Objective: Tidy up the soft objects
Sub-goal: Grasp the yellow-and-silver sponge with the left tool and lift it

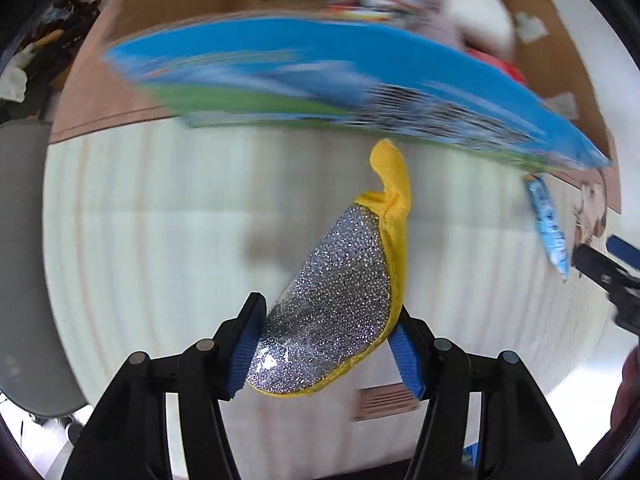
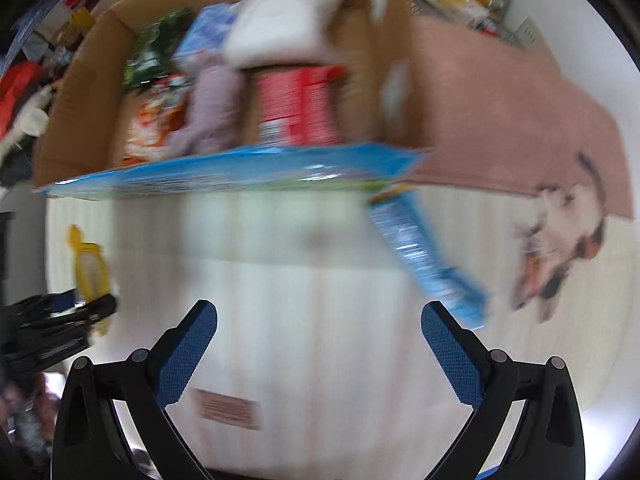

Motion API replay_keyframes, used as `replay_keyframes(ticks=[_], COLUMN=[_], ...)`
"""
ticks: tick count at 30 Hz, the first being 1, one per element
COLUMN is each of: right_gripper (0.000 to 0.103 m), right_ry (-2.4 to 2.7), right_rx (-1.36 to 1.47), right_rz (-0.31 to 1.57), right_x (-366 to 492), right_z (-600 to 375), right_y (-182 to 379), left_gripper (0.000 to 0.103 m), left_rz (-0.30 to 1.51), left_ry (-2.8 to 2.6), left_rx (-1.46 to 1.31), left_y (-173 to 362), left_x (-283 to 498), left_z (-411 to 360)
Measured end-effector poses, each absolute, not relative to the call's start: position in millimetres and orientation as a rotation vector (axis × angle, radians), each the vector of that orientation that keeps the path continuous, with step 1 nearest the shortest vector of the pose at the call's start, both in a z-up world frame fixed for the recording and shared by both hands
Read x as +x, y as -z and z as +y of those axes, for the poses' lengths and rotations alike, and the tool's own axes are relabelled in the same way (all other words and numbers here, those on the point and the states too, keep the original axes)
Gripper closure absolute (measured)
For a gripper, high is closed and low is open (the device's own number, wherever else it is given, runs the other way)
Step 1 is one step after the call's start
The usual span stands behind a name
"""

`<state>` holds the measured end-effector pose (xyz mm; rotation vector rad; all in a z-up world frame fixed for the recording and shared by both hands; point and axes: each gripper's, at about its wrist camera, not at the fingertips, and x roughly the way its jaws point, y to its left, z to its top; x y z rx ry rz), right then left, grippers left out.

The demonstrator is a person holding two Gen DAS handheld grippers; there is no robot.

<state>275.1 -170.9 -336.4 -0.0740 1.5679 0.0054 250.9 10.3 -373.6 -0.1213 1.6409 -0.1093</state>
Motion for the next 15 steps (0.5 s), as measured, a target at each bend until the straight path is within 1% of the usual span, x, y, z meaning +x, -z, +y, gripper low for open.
replay_keyframes(ticks=[3, 7, 10, 12, 15], right_gripper=[0.000, 0.000, 0.000, 0.000, 0.000], right_ry=[-0.005, -0.025, -0.057, -0.091, -0.130], right_rx=[-0.203, -0.265, -0.303, -0.378, -0.472], right_rz=[1.608, 1.667, 1.688, 1.693, 1.704], right_x=[283, 292, 295, 294, 289], right_z=[-201, -229, -240, -239, -234], right_y=[354, 378, 390, 401, 416], left_gripper=[0.046, 0.046, 0.046, 0.046, 0.046], left_rz=[1.644, 1.648, 1.654, 1.657, 1.654], left_ry=[0.148, 0.184, 0.194, 0.198, 0.205], left_rx=[-0.106, -0.050, -0.040, -0.034, -0.043], left_y=[379, 383, 389, 389, 385], left_x=[249, 247, 245, 245, 245], left_z=[-25, -70, -92, -102, -99])
